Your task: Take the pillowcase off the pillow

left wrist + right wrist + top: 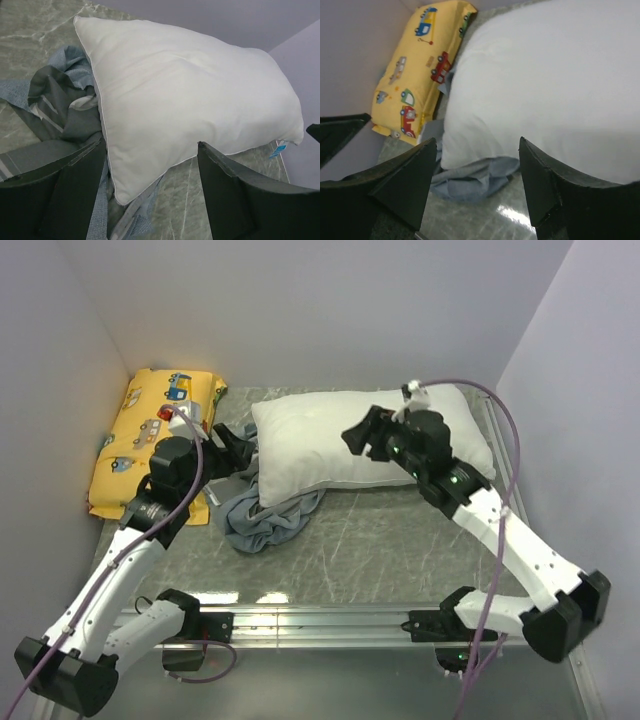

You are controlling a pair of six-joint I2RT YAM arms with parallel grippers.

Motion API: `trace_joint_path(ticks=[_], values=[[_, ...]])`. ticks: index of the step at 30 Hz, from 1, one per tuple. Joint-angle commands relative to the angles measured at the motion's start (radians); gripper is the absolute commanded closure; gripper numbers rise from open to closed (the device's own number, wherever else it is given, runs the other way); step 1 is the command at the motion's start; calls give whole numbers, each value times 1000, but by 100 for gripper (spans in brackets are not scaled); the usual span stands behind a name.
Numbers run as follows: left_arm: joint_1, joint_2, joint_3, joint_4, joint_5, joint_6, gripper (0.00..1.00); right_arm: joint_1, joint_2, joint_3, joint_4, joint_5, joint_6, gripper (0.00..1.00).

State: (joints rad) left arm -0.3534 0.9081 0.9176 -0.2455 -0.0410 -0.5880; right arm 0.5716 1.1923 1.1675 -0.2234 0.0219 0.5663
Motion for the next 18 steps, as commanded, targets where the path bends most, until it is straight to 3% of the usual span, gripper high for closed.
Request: trace_joint_path(ticks=[1, 3, 4, 6, 7, 18], values=[[-4, -43, -23, -11, 12, 25, 21, -3, -110, -120, 19, 87, 14, 24], [-4, -66, -42, -8, 16, 27, 21, -3, -154, -176, -5, 116, -5, 22], [-4, -75, -51, -2, 20, 22, 21, -3, -186, -189, -16, 151, -9, 14], [-4, -101, -71, 18, 27, 20, 21, -3, -217, -216, -42, 170, -26, 14], [-4, -107, -77, 21, 29, 17, 21, -1, -246, -227, -47, 177, -28, 3], [-4, -164, -102, 58, 32, 4, 20, -3, -306, -276, -42, 173, -63, 1]])
